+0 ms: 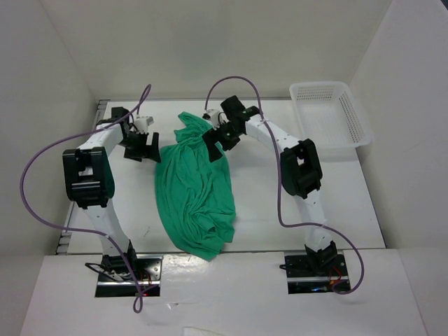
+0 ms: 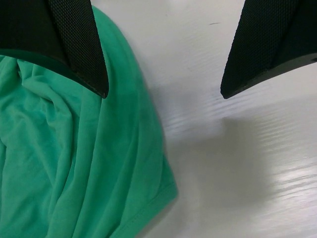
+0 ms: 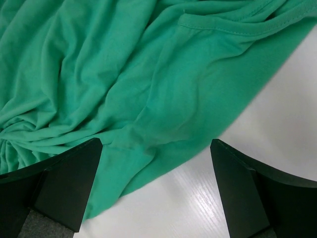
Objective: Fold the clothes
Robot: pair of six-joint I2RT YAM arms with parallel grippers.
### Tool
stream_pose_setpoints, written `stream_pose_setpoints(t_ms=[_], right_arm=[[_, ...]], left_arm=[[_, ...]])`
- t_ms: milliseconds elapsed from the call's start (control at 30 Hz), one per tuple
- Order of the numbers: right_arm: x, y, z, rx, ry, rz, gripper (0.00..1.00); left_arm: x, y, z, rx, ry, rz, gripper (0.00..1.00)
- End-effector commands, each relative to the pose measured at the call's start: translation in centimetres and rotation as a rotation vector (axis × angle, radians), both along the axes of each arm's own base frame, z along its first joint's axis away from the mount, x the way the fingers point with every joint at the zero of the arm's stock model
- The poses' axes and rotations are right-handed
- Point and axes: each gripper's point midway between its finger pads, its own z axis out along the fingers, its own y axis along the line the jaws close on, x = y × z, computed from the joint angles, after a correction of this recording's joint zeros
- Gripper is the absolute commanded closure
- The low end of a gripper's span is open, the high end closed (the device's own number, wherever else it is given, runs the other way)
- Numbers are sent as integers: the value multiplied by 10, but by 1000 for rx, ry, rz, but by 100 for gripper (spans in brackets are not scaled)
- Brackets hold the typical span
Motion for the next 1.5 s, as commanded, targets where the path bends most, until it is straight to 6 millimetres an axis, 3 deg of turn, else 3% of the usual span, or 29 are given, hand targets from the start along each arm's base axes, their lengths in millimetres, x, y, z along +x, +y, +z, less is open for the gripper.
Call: stream_pose_setpoints(t_ms=[0, 67, 233, 367, 433, 500, 567, 600, 667, 700, 733, 800, 933, 1100, 1200, 1467], right_arm=[[12, 9, -6, 11, -20, -16, 1], [18, 8, -15, -33, -46, -34, 1], [15, 18, -32, -110, -72, -44, 1], [14, 11, -48, -216, -112, -73, 1], [9, 15, -51, -256, -132, -68, 1], [7, 4, -61, -329, -153, -80, 6], [7, -4, -69, -384, -174, -97, 15], [7, -8, -72, -406, -178, -105, 31], [3, -21, -83, -461, -174, -106, 45], [4, -24, -78, -466, -193, -118, 56], [3, -27, -78, -474, -203, -113, 59], [4, -45, -76, -495, -206, -142, 62], [14, -90, -71, -520, -188, -216, 59], [25, -165, -67, -552, -149, -327, 53], [27, -197, -59, -564, -156, -374, 52], [16, -231, -66, -620, -129, -407, 41]], left_arm=[[4, -15, -2, 47, -17, -7, 0], [2, -15, -14, 82, 10, 1, 0], [-2, -20, -22, 195, 40, 2, 0], [-13, -14, -38, 330, 90, -6, 0], [-19, -12, -48, 364, 119, -11, 4], [-27, -8, -58, 384, 151, -11, 13], [-31, -6, -64, 397, 171, -11, 22], [-32, -4, -67, 409, 178, -19, 33], [-33, -7, -71, 410, 187, -30, 43], [-35, -5, -75, 422, 197, -39, 49], [-36, -5, -78, 422, 206, -41, 60], [-36, -3, -78, 433, 207, -38, 66], [-40, 2, -88, 463, 228, -45, 66], [-35, 7, -88, 494, 218, -44, 66], [-25, 7, -84, 496, 194, -47, 66], [-11, 12, -79, 525, 184, -36, 64]])
